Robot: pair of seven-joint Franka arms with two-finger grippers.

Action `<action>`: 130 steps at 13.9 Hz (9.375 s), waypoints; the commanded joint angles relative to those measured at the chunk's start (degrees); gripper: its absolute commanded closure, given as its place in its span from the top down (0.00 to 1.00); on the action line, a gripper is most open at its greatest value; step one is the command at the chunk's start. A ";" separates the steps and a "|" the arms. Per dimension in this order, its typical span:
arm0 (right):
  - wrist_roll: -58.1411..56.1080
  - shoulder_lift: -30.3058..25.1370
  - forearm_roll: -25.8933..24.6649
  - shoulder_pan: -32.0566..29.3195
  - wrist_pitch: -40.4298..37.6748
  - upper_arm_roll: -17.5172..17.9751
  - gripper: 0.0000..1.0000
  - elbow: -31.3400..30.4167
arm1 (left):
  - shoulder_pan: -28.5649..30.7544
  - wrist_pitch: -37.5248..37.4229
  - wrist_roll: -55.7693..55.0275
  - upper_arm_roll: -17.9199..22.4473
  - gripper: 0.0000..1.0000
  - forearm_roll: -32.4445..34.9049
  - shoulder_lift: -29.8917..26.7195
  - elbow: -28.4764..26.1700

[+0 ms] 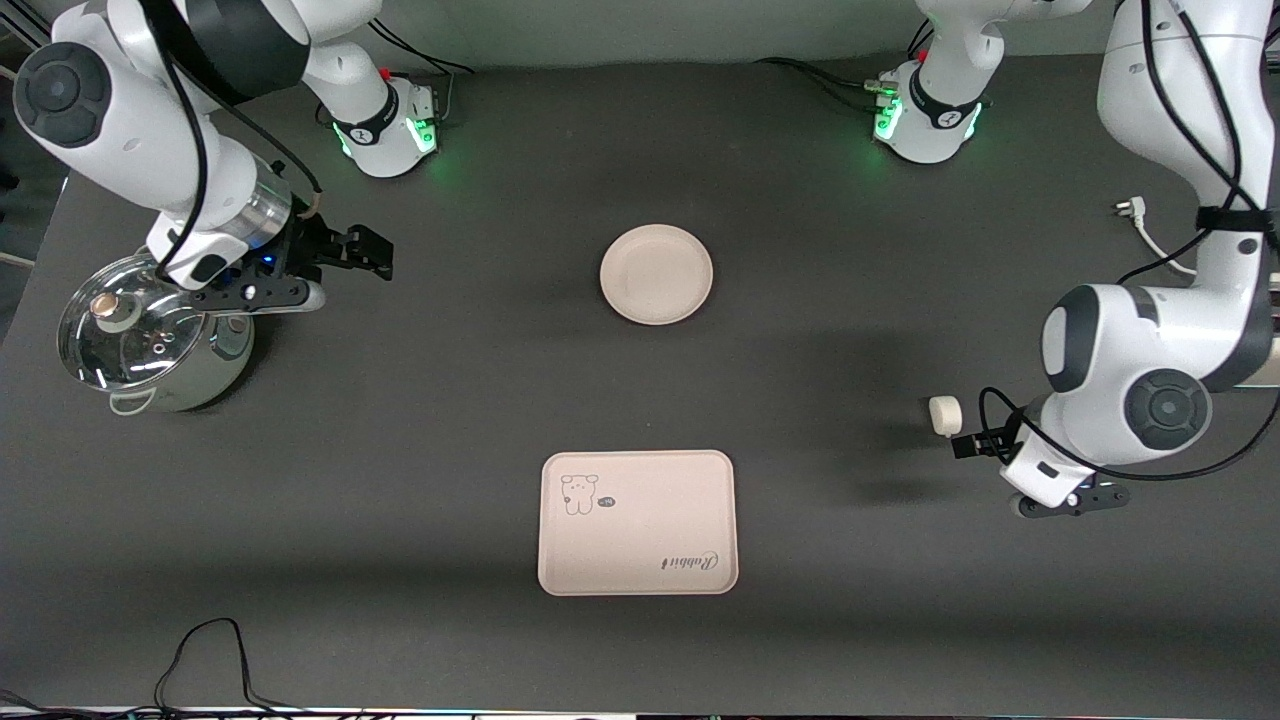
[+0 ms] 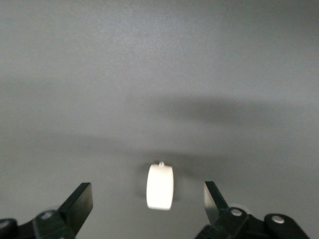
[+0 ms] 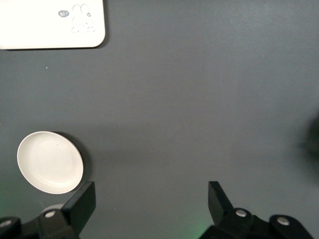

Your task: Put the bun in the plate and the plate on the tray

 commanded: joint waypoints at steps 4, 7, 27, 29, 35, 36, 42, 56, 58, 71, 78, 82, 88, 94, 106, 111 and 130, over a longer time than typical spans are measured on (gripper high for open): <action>2.28 -3.96 1.03 2.43 4.92 -0.42 1.00 -5.89 | -0.60 15.32 0.68 0.21 0.99 0.07 -2.09 -16.59; 2.37 -3.96 1.03 2.61 4.22 -0.42 1.00 -5.88 | -0.69 16.20 0.68 0.21 0.96 0.07 -2.36 -19.23; 2.37 -3.88 0.94 4.19 4.30 -0.51 1.00 -5.62 | -0.60 -16.46 -2.20 -5.67 0.28 -7.66 -25.63 -11.26; 2.37 -3.88 0.94 4.19 4.22 -0.51 1.00 -5.53 | -0.69 -23.06 -8.34 -10.22 0.28 -8.02 -28.27 -7.48; 2.37 -4.05 0.86 4.28 4.31 -0.51 1.00 -5.71 | -1.65 -21.88 -37.26 -32.63 0.28 -8.37 -27.24 -2.01; 2.37 -3.97 0.94 4.19 4.30 -0.51 1.00 -5.62 | -2.35 -19.59 -39.81 -34.49 0.29 -8.28 -25.49 -2.01; 2.37 -3.97 0.86 4.19 4.30 -0.51 1.00 -5.71 | -13.94 -5.70 -51.50 -35.74 0.33 -0.74 -9.94 -2.63; 2.63 -3.09 0.94 5.94 5.09 -0.42 1.00 -5.88 | -18.71 12.51 -65.05 -35.12 0.34 16.14 3.35 -13.79; 2.63 0.33 1.03 9.71 9.12 -0.42 1.00 -6.06 | -18.71 12.51 -65.32 -35.12 0.43 17.29 4.14 -13.70; 6.32 4.30 4.45 16.92 33.73 -0.51 1.00 -20.82 | -7.65 -14.07 -47.00 -34.78 1.00 10.37 -0.42 6.02; 12.99 10.26 5.07 24.48 42.00 -0.60 1.00 -21.44 | -7.90 -24.13 -14.75 -5.98 1.00 -1.25 -6.74 18.64; 14.40 15.80 5.07 28.26 48.85 -0.51 1.00 -21.44 | -1.69 -25.64 -4.44 -0.14 1.00 -0.99 -11.57 14.35; 19.94 21.87 5.07 33.72 56.93 -0.60 1.00 -23.01 | 7.21 -25.37 -0.28 -0.14 1.00 1.03 -25.36 0.65; 19.94 25.74 5.07 34.95 63.97 -0.60 0.98 -25.13 | 9.42 -26.42 0.07 -2.17 1.00 0.24 -28.02 -1.22; 20.38 28.29 5.16 35.04 66.18 -0.51 0.00 -24.70 | 9.06 -30.73 0.06 -2.17 1.00 -4.42 -27.23 1.24; 19.15 23.74 8.33 34.43 59.88 -1.21 0.00 -23.12 | 10.03 -30.65 -0.02 -0.06 1.00 -4.85 -26.97 4.14; -3.43 51.37 22.74 15.98 40.25 -8.60 0.00 34.78 | 10.83 -37.67 18.79 0.21 1.00 -1.43 -22.04 15.57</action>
